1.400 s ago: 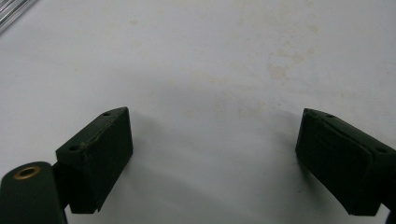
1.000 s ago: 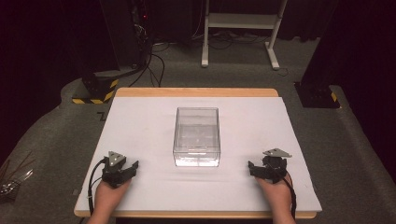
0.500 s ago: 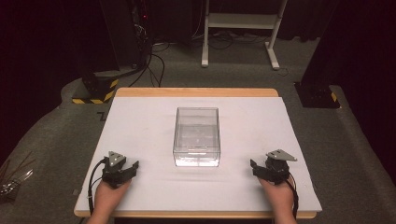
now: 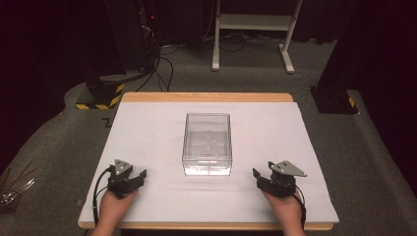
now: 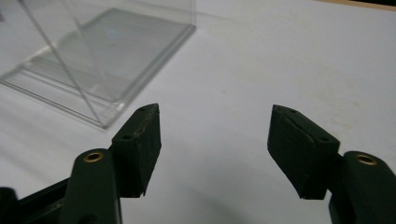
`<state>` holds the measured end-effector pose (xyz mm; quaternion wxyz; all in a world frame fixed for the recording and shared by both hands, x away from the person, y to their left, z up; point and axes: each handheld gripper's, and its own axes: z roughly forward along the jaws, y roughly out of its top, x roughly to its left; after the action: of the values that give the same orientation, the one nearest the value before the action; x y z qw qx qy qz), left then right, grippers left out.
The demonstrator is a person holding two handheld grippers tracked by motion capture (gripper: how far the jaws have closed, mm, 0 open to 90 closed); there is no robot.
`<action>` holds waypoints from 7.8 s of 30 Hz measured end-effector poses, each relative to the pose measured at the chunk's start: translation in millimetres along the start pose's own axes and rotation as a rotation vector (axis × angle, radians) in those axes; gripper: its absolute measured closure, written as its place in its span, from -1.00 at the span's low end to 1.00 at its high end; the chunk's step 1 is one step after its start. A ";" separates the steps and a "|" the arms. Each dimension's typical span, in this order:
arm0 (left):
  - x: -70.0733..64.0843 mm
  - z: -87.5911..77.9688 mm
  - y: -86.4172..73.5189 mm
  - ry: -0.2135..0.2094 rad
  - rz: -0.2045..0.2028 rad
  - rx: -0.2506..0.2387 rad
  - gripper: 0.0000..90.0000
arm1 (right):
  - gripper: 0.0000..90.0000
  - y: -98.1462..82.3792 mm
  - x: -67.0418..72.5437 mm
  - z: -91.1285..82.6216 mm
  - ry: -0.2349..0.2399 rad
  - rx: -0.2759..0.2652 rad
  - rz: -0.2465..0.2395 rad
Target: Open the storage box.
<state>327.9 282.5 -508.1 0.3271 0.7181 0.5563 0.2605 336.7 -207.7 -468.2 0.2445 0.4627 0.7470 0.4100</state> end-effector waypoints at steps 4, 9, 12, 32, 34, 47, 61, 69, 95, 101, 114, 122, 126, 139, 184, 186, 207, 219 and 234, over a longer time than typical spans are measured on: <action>0.0 0.0 0.0 0.002 0.004 -0.001 -0.07 | -0.06 3.3 13.6 -3.5 0.032 -0.027 -0.031; 0.1 0.0 0.0 0.001 0.003 0.000 -0.08 | 0.01 4.3 25.1 -3.9 0.066 -0.032 -0.056; 0.1 0.0 0.0 0.001 0.003 0.000 -0.08 | 0.04 5.6 34.4 -3.7 0.098 -0.039 -0.076; 0.1 0.0 0.1 0.003 0.005 0.000 -0.08 | 0.24 14.4 75.9 2.6 0.240 -0.073 -0.150; -0.1 0.0 0.0 0.005 0.006 0.000 -0.08 | 0.24 17.3 81.1 6.6 0.250 -0.074 -0.155; 0.0 0.0 0.1 0.000 0.003 0.001 -0.08 | 0.22 27.3 93.4 34.0 0.232 -0.058 -0.148; 0.1 0.1 0.1 -0.002 0.003 0.001 -0.09 | 0.36 40.0 101.6 48.5 0.249 -0.086 -0.156; -0.2 0.2 0.0 -0.001 0.000 -0.002 -0.09 | 0.51 40.2 102.4 53.4 0.271 -0.106 -0.139; -23.0 -8.9 2.5 -0.070 0.039 -0.036 0.44 | 0.57 35.8 96.6 48.4 0.317 -0.129 -0.132; -59.4 -25.6 13.9 -0.140 0.096 -0.112 0.62 | 0.57 37.5 96.2 51.0 0.323 -0.132 -0.124; -139.5 -24.2 39.5 -0.291 0.201 -0.180 0.67 | 0.50 37.8 95.7 48.7 0.329 -0.124 -0.163; -148.7 -11.8 56.5 -0.313 0.141 -0.223 0.54 | 0.51 37.7 95.0 48.6 0.333 -0.126 -0.157; -148.7 -8.2 61.5 -0.334 0.121 -0.248 0.54 | 0.53 37.6 93.9 48.6 0.340 -0.124 -0.155; -154.3 -0.5 63.8 -0.368 0.145 -0.260 0.64 | 0.56 37.4 94.7 48.9 0.332 -0.121 -0.172; -171.2 -48.5 17.4 -0.425 0.182 -0.283 0.72 | 0.59 4.0 113.0 -0.1 0.396 -0.126 -0.227; -171.7 -50.0 16.4 -0.428 0.182 -0.282 0.72 | 0.59 2.8 114.2 -1.7 0.395 -0.122 -0.234; -180.0 -73.8 -4.8 -0.462 0.204 -0.271 0.74 | 0.59 -15.3 121.5 -28.3 0.435 -0.114 -0.245; -184.2 -83.0 -15.6 -0.477 0.215 -0.259 0.75 | 0.59 -24.0 125.6 -35.4 0.458 -0.106 -0.255; -166.4 -94.6 -9.2 -0.452 0.188 -0.312 0.68 | 0.55 -22.7 112.5 -47.7 0.439 -0.136 -0.205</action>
<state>211.5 139.8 -455.3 0.5238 0.7473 0.3535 0.2054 239.2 -131.2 -459.7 0.1472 0.2668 0.7960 0.5229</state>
